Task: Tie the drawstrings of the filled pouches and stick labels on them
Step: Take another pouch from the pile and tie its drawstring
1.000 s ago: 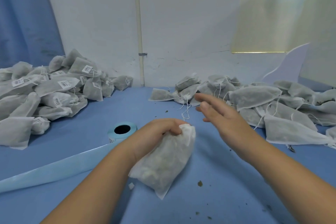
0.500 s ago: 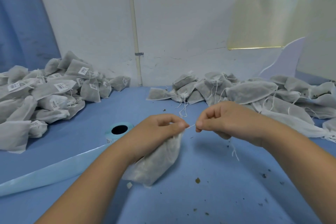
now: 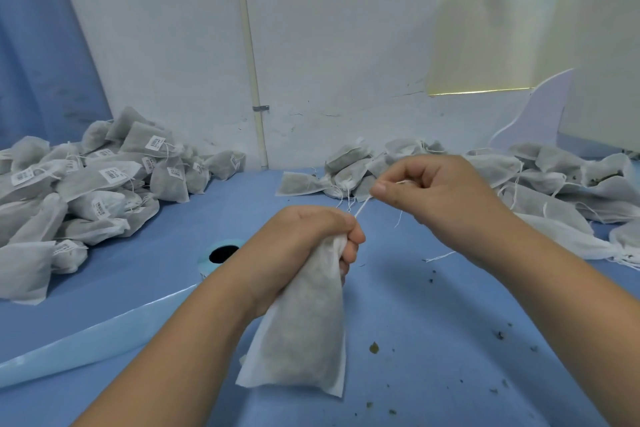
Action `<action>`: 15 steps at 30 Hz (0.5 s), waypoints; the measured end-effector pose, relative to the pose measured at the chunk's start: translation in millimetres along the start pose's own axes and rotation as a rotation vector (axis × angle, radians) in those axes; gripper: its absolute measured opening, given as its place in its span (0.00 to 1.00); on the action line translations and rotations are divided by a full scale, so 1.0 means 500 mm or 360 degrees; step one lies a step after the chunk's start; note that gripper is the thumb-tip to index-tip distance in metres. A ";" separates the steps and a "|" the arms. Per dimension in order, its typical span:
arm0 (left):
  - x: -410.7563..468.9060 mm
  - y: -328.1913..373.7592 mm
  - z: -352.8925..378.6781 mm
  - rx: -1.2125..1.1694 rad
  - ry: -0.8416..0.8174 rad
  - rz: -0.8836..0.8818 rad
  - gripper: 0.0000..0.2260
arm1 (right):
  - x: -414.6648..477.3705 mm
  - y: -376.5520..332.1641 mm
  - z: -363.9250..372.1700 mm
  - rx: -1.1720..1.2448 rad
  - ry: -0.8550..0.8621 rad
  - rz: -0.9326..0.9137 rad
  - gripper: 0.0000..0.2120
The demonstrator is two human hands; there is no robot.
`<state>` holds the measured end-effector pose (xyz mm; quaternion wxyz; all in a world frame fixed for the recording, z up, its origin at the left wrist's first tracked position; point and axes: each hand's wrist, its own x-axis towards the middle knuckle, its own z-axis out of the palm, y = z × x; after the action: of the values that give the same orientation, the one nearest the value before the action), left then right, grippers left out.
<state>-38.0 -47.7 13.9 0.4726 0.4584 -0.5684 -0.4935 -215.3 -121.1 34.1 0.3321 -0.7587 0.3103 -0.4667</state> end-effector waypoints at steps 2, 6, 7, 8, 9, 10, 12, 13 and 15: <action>-0.001 -0.001 -0.001 -0.0125 -0.0026 0.0051 0.08 | 0.000 0.002 0.004 -0.0010 0.0064 -0.0007 0.09; 0.003 0.000 -0.001 -0.0419 0.0030 0.0236 0.10 | -0.004 0.008 0.015 -0.0149 0.0028 -0.0030 0.08; 0.004 0.001 -0.002 -0.0461 0.0098 0.0267 0.10 | -0.007 0.006 0.018 -0.0233 -0.0029 -0.0054 0.08; 0.005 0.002 -0.003 -0.0480 0.0185 0.0278 0.10 | -0.010 0.002 0.020 -0.0326 -0.0107 -0.0079 0.08; 0.006 0.002 -0.005 -0.0443 0.0290 0.0283 0.11 | -0.014 -0.005 0.021 -0.0422 -0.0203 -0.0101 0.08; 0.005 0.004 -0.006 -0.0333 0.0408 0.0281 0.11 | -0.018 -0.014 0.022 -0.0517 -0.0305 -0.0124 0.08; 0.002 0.006 -0.004 0.0026 0.0584 0.0293 0.06 | -0.025 -0.034 0.018 -0.0680 -0.0452 -0.0178 0.09; 0.000 0.006 -0.003 0.0200 0.0606 0.0309 0.07 | -0.027 -0.044 0.014 -0.0739 -0.0489 -0.0199 0.09; -0.001 0.006 0.002 0.0511 0.0550 0.0314 0.15 | -0.030 -0.063 0.004 -0.0802 -0.0534 -0.0227 0.09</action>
<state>-39.1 -46.6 16.9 0.5298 0.5473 -0.5923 -0.2626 -214.0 -90.3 50.7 0.1465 -0.9034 0.3032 -0.2654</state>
